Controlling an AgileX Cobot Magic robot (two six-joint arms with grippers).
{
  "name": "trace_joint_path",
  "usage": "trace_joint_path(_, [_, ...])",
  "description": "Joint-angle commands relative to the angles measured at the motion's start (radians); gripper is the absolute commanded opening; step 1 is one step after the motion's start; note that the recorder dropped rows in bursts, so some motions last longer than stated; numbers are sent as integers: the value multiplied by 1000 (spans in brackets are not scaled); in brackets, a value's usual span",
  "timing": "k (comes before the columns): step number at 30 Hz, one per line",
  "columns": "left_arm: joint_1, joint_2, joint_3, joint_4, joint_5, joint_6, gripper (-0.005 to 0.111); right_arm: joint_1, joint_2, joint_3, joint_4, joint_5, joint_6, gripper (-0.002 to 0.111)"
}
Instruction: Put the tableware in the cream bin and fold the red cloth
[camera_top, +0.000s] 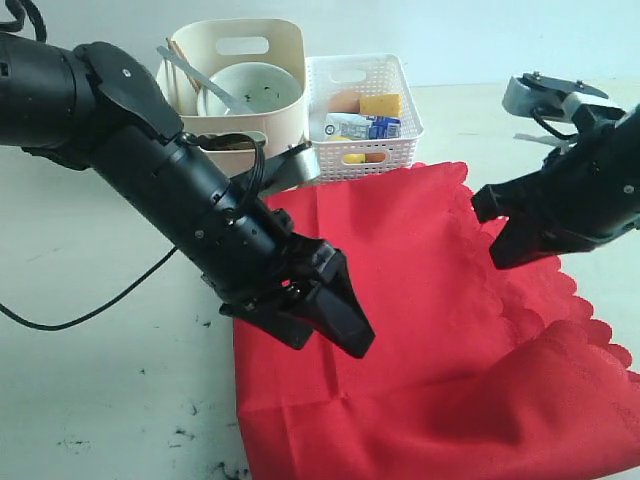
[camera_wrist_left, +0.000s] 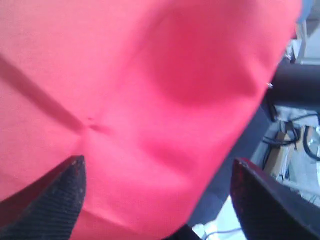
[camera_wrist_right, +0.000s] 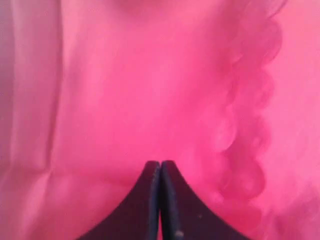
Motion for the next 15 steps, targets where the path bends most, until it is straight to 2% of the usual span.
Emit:
trace_joint_path(1, [-73,-42,5,21,48,15,75,75,-98,55,-6,82,-15,0])
trace_joint_path(5, [-170,-49,5,90,48,-9,75,136,-145,125,-97,106,62,0])
trace_joint_path(10, [-281,-49,5,149,-8,-52,76,147,-152,212,-132,108,100,0])
trace_joint_path(15, [-325,-25,26,218,-108,-130,76,147,-133,262,-179,100,146,0])
